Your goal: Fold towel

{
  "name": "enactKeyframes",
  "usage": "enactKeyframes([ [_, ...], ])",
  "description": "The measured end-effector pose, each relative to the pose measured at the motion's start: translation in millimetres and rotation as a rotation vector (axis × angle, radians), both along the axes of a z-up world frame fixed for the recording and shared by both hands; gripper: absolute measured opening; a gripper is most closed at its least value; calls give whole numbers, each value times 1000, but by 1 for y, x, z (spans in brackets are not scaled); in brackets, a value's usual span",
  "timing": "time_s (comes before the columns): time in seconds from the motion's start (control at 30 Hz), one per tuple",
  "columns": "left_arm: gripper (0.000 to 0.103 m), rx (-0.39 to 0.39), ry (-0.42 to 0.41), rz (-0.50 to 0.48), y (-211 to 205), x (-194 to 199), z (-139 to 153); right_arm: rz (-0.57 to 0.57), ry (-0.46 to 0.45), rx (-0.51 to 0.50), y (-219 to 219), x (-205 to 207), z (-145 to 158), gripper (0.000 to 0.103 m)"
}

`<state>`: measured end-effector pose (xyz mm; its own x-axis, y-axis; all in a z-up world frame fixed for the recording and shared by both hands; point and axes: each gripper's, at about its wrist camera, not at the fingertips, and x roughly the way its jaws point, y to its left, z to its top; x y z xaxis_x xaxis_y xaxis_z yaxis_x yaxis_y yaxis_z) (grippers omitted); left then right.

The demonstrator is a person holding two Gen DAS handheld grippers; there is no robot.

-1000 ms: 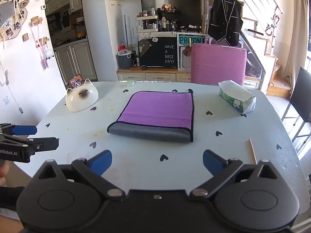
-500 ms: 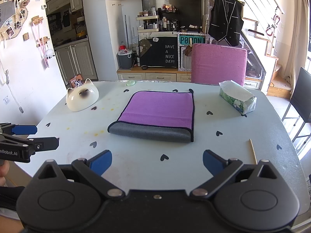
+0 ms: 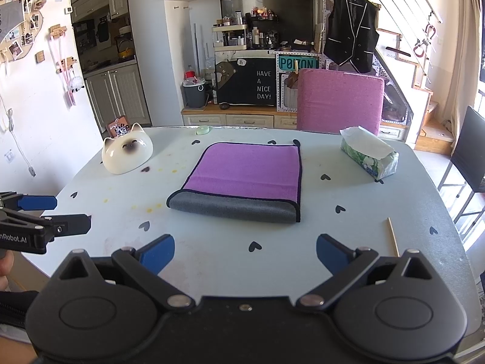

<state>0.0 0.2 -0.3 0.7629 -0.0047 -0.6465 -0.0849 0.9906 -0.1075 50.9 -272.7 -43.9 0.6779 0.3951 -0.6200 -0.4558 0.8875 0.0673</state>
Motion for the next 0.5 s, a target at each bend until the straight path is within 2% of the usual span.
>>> enactKeyframes([
  [0.5, 103, -1, 1, -1, -1, 0, 3, 0, 0, 0, 0, 0, 0, 100],
])
